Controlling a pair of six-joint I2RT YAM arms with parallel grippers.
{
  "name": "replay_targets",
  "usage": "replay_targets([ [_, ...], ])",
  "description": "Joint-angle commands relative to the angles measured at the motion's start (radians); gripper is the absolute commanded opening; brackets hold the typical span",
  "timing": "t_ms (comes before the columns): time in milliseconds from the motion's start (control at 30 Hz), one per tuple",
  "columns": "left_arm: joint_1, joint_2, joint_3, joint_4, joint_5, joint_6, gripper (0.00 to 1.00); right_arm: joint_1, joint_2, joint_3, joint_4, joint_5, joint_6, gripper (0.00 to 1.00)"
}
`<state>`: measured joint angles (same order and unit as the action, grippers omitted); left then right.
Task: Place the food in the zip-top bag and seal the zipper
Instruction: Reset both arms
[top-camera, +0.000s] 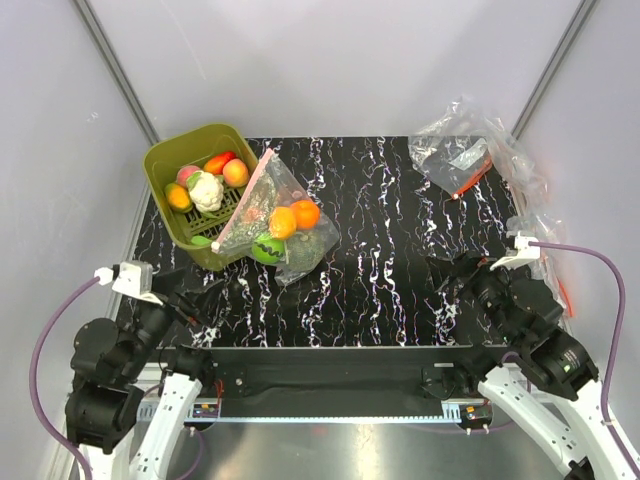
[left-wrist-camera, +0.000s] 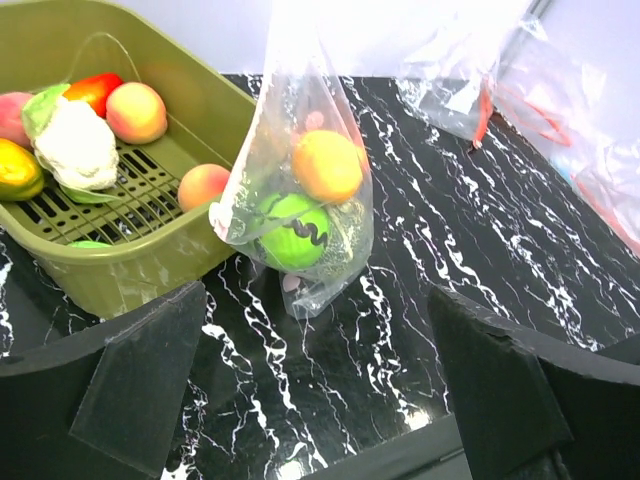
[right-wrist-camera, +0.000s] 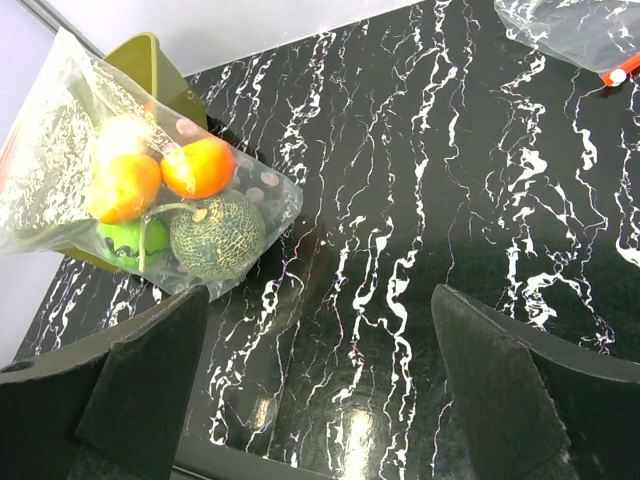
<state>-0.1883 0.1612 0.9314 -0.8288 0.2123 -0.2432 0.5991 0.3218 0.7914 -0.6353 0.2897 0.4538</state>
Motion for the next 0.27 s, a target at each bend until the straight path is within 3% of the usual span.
replay_targets([
  [0, -0.002, 0.001, -0.005, 0.045, -0.037, -0.011, 0.99, -0.002, 0.01, 0.005, -0.003, 0.029, 0.019, 1.0],
  [233, 0.0, 0.035, 0.001, 0.033, -0.028, -0.011, 0.99, -0.002, 0.016, 0.017, -0.01, 0.029, 0.011, 1.0],
])
